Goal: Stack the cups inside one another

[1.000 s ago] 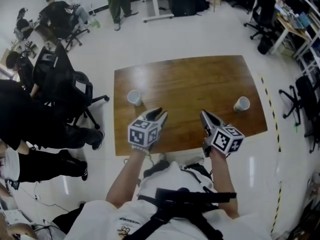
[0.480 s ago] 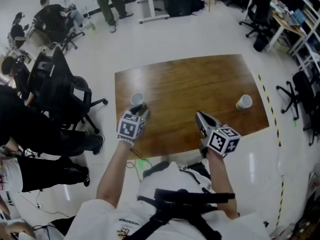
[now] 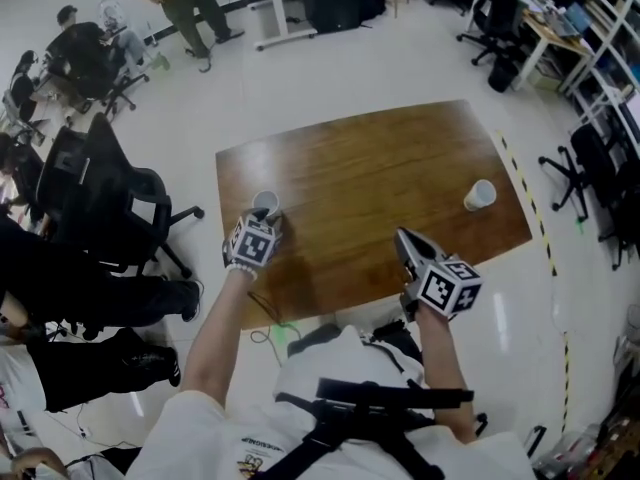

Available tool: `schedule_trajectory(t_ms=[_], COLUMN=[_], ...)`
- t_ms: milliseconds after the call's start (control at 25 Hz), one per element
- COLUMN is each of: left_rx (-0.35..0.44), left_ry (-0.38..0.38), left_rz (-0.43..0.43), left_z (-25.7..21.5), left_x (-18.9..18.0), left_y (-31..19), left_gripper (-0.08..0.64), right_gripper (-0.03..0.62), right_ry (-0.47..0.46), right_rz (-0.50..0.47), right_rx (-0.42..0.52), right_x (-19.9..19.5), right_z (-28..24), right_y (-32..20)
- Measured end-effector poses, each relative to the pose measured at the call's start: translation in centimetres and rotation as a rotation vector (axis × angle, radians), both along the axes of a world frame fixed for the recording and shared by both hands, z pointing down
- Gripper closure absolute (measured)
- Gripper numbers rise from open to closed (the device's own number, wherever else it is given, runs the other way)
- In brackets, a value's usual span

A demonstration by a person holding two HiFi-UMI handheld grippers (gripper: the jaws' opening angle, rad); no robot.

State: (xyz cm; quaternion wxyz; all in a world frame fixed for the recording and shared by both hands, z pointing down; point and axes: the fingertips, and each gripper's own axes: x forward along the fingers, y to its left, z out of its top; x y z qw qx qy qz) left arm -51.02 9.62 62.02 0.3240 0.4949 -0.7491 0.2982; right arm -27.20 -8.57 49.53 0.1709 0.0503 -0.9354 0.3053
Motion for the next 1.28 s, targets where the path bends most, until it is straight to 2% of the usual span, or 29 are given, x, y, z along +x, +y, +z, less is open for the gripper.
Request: schedule_trajectory(t_ms=[560,760,1080,1280], left_rx=[-0.131,-0.144,-0.16,-0.146], left_ry=[0.001,0.012,0.04,0.032], left_rz=[0.103,0.109,0.104,0.088], left_z=[3.1,3.5,4.5,3.8], left_x=[-1.3,-1.4,-1.6,-1.9], left_y=[-1.3,-1.5,-1.7,-2.2], left_gripper=[0.449,0.471,0.546,0.548], right_gripper=[0.569,0.569,0.569,0.569], right_ry=[0.01,0.009,0.016,0.016], right_rz=[0.058,0.067,0.077,0.08], right_rx=[0.006,0.004,0.0,-0.004], right_x=[1.6,1.8,2.0,1.9], right_z=[0.3,0.2,0.5,0.4], right_y=[-1.5,-1.7,-2.1,-2.6])
